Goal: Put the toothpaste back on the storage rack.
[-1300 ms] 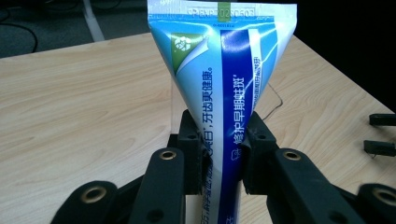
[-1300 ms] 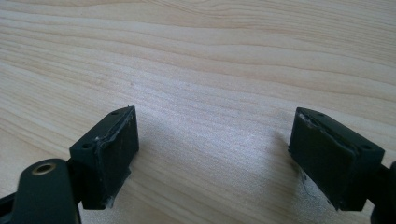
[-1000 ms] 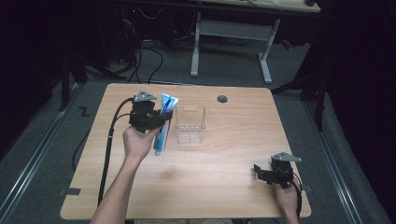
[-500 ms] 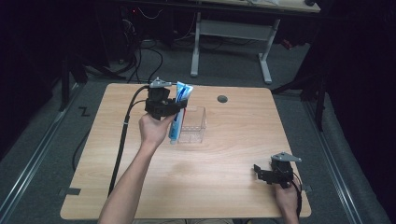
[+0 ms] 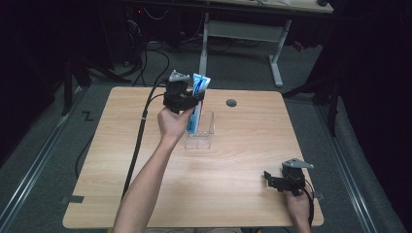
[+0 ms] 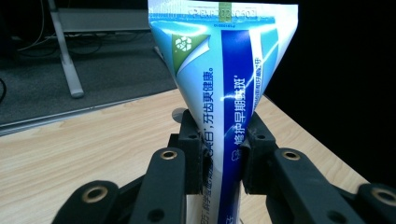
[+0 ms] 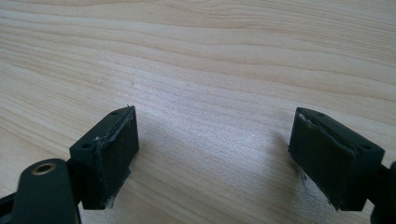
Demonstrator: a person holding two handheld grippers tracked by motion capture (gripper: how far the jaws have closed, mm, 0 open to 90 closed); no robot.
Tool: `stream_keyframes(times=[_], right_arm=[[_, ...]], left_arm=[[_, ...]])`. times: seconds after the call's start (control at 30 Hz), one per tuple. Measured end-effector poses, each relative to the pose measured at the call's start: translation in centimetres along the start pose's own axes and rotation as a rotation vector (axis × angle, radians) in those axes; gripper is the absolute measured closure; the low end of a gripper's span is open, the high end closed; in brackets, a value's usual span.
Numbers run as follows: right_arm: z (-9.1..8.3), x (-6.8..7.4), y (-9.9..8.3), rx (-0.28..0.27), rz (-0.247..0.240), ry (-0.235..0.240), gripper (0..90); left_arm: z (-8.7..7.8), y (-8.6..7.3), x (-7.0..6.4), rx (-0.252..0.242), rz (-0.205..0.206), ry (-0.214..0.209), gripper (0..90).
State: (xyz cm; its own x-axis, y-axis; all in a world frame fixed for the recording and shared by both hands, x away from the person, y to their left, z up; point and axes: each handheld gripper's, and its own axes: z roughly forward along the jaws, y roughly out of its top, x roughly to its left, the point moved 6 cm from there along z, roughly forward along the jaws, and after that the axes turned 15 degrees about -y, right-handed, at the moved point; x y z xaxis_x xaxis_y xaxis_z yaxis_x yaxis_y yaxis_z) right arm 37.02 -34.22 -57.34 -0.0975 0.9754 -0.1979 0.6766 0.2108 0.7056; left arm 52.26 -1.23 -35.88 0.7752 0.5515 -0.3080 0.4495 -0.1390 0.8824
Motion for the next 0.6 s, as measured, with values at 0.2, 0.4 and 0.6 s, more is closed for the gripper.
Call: stream_keyframes(times=[0.2,0.4,0.6], right_arm=[[0.0,0.0,0.0,0.000,0.000,0.000,15.8],[0.0,0.0,0.0,0.000,0.000,0.000,15.9],[0.0,0.0,0.0,0.001,0.001,0.000,15.8]], left_arm=[[1.1,-0.2,0.8,-0.006,-0.008,0.016,74.1],[1.8,-0.4,1.3,-0.005,0.004,0.031,74.0],[2.2,-0.5,1.5,-0.008,0.022,0.031,73.9]])
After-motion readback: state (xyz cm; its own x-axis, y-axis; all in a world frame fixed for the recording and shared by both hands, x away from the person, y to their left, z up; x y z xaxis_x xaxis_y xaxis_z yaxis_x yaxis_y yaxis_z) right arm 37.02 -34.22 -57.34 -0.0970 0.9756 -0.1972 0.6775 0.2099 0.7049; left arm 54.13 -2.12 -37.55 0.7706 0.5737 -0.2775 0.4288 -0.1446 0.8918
